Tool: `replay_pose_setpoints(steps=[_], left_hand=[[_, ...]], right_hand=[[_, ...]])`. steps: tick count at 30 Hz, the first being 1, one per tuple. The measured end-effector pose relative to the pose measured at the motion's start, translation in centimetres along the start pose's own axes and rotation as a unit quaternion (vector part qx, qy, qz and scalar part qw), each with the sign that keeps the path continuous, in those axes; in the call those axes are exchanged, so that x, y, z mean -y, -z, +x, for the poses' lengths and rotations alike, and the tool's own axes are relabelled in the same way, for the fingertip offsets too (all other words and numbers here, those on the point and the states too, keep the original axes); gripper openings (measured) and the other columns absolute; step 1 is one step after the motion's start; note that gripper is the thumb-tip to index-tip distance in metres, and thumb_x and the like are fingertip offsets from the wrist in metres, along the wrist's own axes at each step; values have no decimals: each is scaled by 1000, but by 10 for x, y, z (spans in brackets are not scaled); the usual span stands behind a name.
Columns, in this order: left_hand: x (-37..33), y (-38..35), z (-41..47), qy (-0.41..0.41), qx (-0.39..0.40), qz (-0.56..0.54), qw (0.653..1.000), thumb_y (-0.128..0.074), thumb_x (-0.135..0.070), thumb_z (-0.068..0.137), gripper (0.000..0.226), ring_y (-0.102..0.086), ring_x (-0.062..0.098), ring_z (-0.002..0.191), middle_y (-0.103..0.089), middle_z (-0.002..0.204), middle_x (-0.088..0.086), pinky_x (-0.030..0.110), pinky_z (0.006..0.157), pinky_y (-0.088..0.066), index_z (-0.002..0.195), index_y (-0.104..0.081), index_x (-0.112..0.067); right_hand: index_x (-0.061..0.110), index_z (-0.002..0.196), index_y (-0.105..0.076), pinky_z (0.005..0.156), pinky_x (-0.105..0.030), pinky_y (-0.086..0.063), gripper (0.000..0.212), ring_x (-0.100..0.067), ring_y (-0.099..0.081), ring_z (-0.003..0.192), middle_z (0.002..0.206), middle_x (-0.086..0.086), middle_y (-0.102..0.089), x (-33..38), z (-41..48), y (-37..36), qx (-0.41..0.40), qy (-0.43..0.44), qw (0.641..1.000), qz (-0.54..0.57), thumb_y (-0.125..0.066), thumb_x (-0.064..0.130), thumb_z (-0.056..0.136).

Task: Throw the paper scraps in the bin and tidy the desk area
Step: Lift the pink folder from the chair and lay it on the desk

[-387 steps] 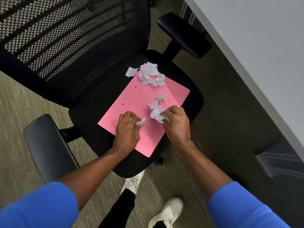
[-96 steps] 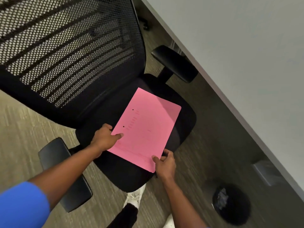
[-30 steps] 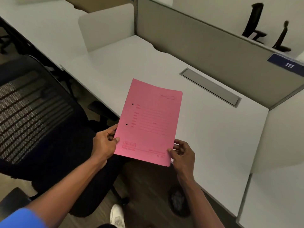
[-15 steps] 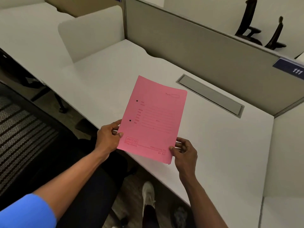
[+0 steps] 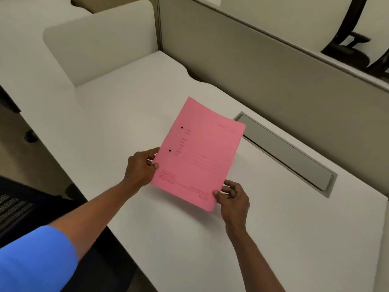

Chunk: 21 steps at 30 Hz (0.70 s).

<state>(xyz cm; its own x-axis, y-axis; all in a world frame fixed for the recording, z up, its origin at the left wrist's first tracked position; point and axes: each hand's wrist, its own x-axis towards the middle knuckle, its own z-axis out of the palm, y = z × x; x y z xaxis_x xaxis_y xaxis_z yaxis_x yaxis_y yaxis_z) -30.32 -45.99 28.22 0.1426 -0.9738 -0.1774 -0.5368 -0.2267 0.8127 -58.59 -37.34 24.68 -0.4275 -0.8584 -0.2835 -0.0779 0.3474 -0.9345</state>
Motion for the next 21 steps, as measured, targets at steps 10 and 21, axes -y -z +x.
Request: replay_pose_setpoints(steps=[10, 21], left_hand=[[-29, -35, 130, 14, -5, 74, 997, -62, 2, 89, 60, -76, 24, 87, -80, 97, 0, 39, 86, -65, 134, -72, -37], [-42, -70, 242, 9, -19, 158, 987, -60, 1, 88, 58, -75, 33, 105, -81, 118, 8, 42, 96, -62, 138, -71, -26]], right_hand=[[25, 109, -70, 84, -51, -67, 38, -21, -80, 90, 95, 1, -82, 13, 124, -39, 28, -25, 999, 36, -82, 0, 83], [24, 103, -68, 83, -48, -67, 34, -17, -80, 88, 91, 4, -82, 23, 214, -85, -8, -54, 998, -14, -87, 7, 80]])
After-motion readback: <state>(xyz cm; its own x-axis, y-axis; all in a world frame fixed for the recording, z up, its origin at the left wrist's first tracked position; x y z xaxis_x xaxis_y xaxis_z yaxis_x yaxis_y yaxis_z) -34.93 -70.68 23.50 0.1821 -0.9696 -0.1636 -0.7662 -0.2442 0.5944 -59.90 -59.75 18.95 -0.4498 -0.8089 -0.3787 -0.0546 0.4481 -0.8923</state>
